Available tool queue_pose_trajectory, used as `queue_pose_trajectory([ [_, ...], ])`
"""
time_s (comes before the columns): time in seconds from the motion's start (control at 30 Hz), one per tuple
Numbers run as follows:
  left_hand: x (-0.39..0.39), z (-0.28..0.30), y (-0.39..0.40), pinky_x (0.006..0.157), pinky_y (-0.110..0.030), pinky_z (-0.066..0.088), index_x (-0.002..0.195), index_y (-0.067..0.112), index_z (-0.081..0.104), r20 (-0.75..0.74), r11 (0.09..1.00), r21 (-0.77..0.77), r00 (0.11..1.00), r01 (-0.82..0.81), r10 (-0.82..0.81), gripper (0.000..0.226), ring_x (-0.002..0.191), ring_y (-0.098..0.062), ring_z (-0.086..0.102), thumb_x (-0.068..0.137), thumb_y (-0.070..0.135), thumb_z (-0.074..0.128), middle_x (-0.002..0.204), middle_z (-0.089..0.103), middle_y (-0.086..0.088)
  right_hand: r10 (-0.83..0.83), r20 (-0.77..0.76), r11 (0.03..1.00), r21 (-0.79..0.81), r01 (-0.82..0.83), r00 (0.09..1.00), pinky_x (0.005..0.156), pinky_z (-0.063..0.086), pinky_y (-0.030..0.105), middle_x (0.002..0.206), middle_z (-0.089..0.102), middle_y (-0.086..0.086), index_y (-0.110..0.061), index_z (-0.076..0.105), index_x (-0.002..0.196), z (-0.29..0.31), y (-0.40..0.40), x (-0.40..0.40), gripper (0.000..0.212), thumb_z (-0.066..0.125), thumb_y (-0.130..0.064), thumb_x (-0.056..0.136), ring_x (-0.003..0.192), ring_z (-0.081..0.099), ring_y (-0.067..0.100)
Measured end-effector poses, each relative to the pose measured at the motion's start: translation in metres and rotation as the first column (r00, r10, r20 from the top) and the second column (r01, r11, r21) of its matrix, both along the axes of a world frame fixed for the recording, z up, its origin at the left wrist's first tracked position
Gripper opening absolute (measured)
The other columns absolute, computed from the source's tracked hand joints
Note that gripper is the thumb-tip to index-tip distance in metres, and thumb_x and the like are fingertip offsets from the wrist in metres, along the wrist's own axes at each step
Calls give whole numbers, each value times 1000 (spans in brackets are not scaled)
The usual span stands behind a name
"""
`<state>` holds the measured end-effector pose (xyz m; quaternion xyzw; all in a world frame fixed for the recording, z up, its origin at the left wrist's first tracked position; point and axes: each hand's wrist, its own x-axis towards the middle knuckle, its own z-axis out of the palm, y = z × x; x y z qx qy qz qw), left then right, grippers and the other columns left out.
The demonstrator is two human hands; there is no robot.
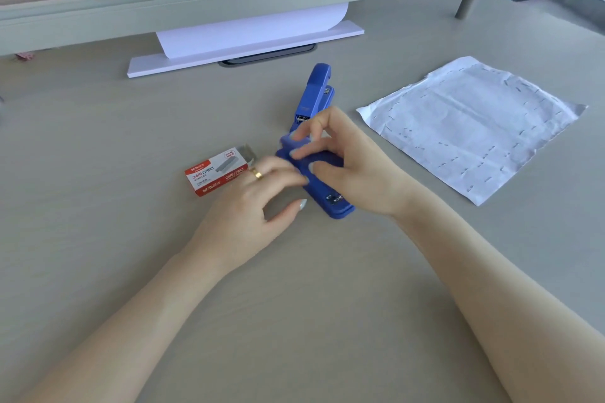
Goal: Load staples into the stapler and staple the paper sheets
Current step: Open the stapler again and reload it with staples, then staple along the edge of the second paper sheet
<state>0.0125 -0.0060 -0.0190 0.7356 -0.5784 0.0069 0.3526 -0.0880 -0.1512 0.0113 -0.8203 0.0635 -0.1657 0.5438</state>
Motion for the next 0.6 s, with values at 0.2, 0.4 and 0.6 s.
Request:
queue_pose_trajectory([
  [0.2,-11,0,-20,94,-23,35,115,20,42,151,999,-14,988,-31,33,53,114,-15,46,71,45,59,131,43,7,39,40,976,211,-47,998,65,41,17,74,45,-1,-16,35,74,1,-17,2,24,39,6,67,67,53,12],
  [0.4,-15,2,-58,82,-24,31,119,18,55,237,987,49,962,-154,138,56,93,-25,58,74,52,55,101,68,0,-514,-61,842,-225,490,856,87,38,10,115,53,-7,-23,53,102,-6,-64,-19,22,55,-11,84,107,47,10],
  [0.6,-8,2,-57,62,-28,32,88,14,61,288,954,-47,910,-298,298,32,65,-29,57,70,37,73,69,65,-1,-614,-392,779,-442,445,686,82,38,23,135,46,-3,-22,48,128,-10,-90,-51,52,65,-34,81,120,42,18],
])
